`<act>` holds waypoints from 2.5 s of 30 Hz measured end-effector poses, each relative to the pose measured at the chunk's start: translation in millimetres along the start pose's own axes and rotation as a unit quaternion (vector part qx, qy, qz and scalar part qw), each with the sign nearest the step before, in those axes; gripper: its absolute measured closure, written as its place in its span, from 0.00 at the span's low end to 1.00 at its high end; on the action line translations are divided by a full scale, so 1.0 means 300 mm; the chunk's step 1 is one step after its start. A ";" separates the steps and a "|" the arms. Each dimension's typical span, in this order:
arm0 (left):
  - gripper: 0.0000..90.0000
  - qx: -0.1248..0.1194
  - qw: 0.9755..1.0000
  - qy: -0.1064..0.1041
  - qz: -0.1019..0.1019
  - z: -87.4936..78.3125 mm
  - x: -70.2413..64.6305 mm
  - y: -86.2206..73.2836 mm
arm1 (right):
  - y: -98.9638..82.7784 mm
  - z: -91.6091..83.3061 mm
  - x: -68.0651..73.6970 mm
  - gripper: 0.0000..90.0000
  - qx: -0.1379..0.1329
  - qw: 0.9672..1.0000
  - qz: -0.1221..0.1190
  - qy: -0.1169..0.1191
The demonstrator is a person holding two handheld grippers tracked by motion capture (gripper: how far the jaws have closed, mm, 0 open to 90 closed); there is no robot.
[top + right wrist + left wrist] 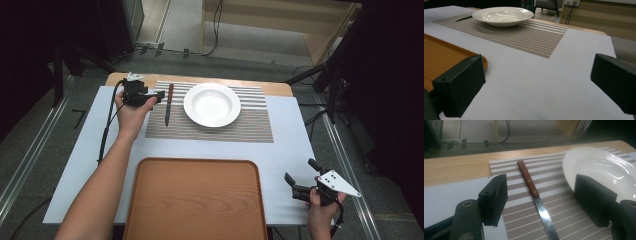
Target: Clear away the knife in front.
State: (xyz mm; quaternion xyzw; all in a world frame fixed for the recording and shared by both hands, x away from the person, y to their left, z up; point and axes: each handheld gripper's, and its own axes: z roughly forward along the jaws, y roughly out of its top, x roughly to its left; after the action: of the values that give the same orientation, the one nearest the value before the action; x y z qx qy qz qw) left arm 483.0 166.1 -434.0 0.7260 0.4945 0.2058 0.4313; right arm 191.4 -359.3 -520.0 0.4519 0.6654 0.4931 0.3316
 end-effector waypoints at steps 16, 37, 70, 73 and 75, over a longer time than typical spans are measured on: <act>0.58 0.106 0.994 0.016 -0.002 0.183 -0.031 0.055 | 0.000 0.001 -0.002 0.00 0.000 1.000 0.002 0.000; 0.73 0.190 0.981 0.041 -0.017 0.310 -0.025 0.035 | -0.001 0.002 -0.001 0.00 0.002 1.000 0.003 -0.003; 0.85 0.210 0.975 0.068 0.001 0.326 -0.056 0.044 | -0.003 0.001 -0.005 0.00 0.001 1.000 0.007 -0.006; 0.85 0.205 0.977 0.063 0.007 0.300 -0.056 0.058 | -0.002 0.002 -0.005 0.00 0.000 1.000 0.005 -0.006; 0.85 0.204 0.977 0.061 0.009 0.292 -0.056 0.062 | -0.002 0.002 -0.004 0.00 0.002 1.000 0.006 -0.005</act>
State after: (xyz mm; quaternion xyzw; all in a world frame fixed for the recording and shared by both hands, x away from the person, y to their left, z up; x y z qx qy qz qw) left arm 549.3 111.4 -464.1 0.7894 0.5446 0.1484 0.2414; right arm 192.4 -360.3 -520.7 0.4584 0.6621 0.4918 0.3312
